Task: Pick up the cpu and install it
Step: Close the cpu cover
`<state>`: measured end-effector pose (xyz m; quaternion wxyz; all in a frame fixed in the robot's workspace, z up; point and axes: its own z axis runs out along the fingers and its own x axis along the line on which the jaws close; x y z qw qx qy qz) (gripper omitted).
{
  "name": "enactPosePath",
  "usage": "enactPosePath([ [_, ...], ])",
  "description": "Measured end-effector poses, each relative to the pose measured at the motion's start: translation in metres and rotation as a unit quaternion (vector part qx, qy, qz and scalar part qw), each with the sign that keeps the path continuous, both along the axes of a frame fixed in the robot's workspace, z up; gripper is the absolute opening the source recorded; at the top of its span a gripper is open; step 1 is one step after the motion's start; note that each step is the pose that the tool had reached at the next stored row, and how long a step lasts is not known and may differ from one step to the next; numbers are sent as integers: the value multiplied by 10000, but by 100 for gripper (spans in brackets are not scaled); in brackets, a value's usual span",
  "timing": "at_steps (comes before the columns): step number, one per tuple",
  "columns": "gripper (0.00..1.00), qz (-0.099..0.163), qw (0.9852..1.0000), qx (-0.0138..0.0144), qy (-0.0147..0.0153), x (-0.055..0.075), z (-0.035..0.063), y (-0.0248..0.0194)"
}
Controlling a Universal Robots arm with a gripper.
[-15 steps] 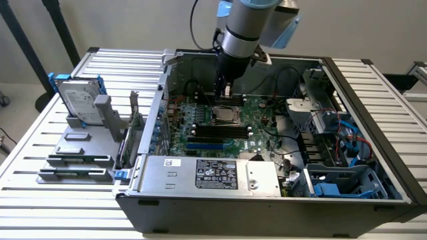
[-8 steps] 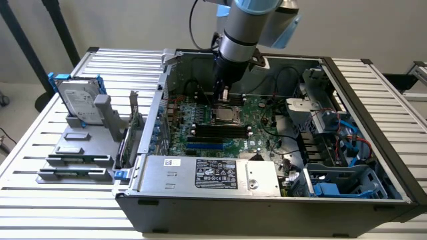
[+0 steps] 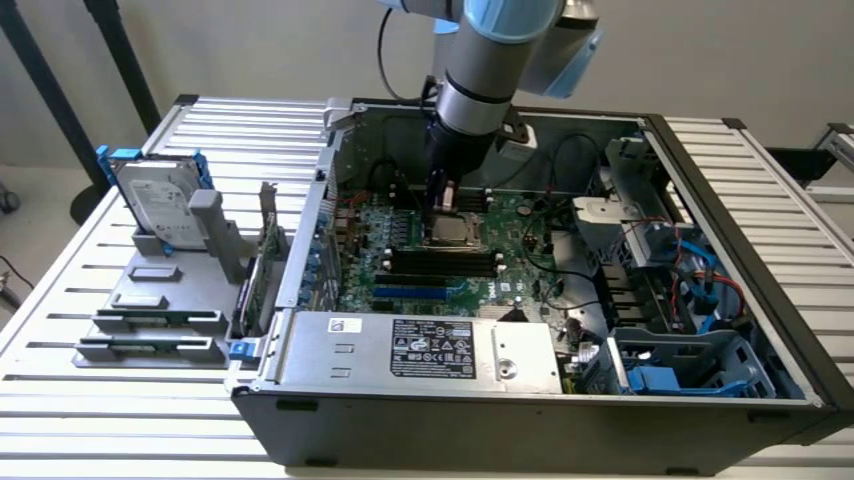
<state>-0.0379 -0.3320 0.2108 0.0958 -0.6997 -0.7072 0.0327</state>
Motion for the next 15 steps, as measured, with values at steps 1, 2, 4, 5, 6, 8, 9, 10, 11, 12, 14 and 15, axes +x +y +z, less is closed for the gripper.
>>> enactPosePath([
  [1, 11, -6, 10000, 8, 0, -1, -8, 0],
  [2, 11, -13, 10000, 16, 0, -2, -16, 0],
  [4, 11, -26, 10000, 26, -1, -9, -29, 0],
  [5, 11, -33, 10000, 28, 0, -14, -36, 0],
  [6, 11, -42, 10000, 30, 0, -19, -43, -1],
  [8, 11, -58, 10000, 31, 1, -24, -59, -1],
  [9, 11, -66, 10000, 31, 2, -25, -68, -2],
  [10, 11, -73, 10000, 31, 3, -25, -76, -3],
  [11, 11, -80, 10000, 31, 3, -26, -84, -4],
  [12, 11, -87, 10000, 30, 4, -26, -90, -4],
  [14, 11, -98, 9999, 30, 5, -26, -97, -5],
  [15, 11, -103, 9999, 32, 4, -26, -98, -6],
])
